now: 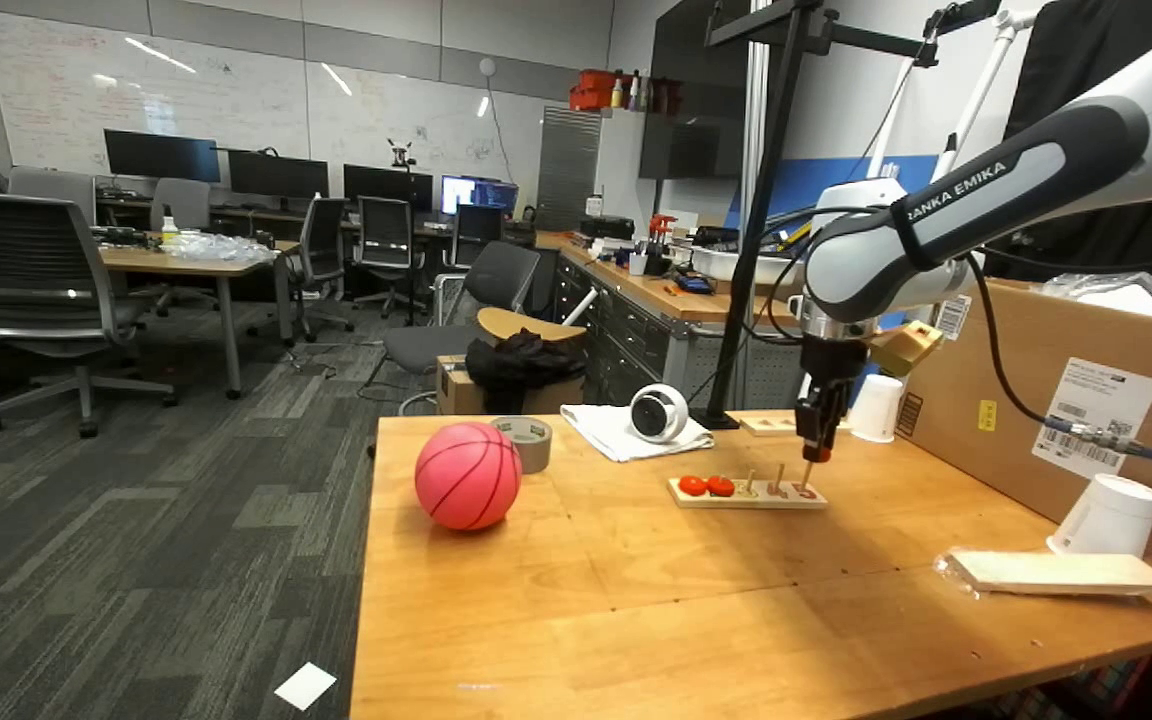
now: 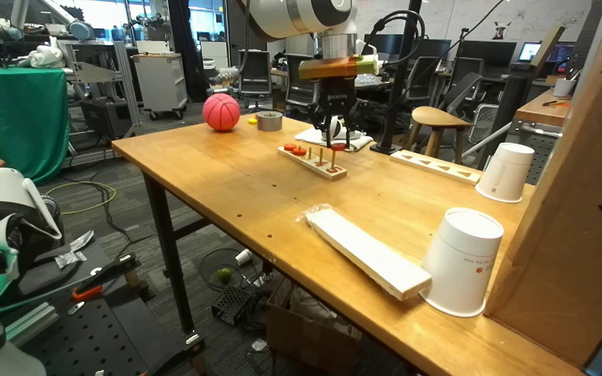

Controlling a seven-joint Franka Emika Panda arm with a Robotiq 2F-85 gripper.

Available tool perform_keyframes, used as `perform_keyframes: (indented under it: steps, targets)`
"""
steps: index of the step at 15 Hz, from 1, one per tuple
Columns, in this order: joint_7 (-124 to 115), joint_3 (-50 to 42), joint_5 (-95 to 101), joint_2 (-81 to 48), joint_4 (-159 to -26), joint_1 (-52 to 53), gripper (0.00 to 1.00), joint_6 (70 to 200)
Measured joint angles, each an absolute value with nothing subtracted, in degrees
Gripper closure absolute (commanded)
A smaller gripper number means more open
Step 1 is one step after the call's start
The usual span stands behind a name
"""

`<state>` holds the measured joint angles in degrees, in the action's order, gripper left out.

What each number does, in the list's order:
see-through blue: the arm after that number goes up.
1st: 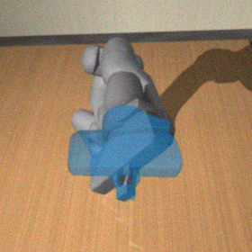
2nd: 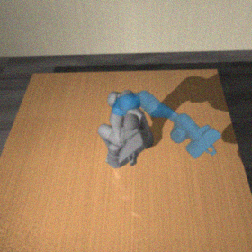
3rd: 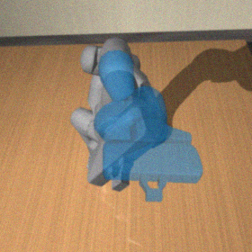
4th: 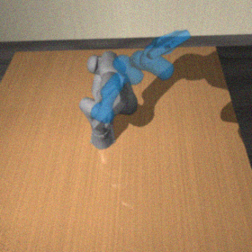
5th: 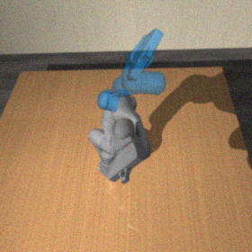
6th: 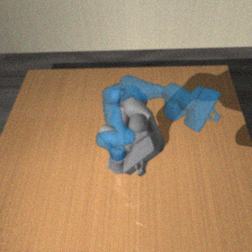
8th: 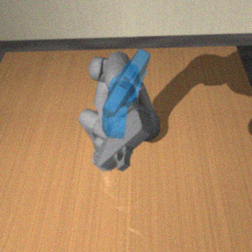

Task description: Move the orange discs to the first right position on the wooden board

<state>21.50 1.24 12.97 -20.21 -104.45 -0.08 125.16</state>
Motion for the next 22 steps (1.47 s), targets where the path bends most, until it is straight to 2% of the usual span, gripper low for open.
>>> perform_keyframes:
  steps: [22]
  targets:
    - [20.83,1.65,9.51,-20.03,-104.59,-0.53,0.84,123.94]
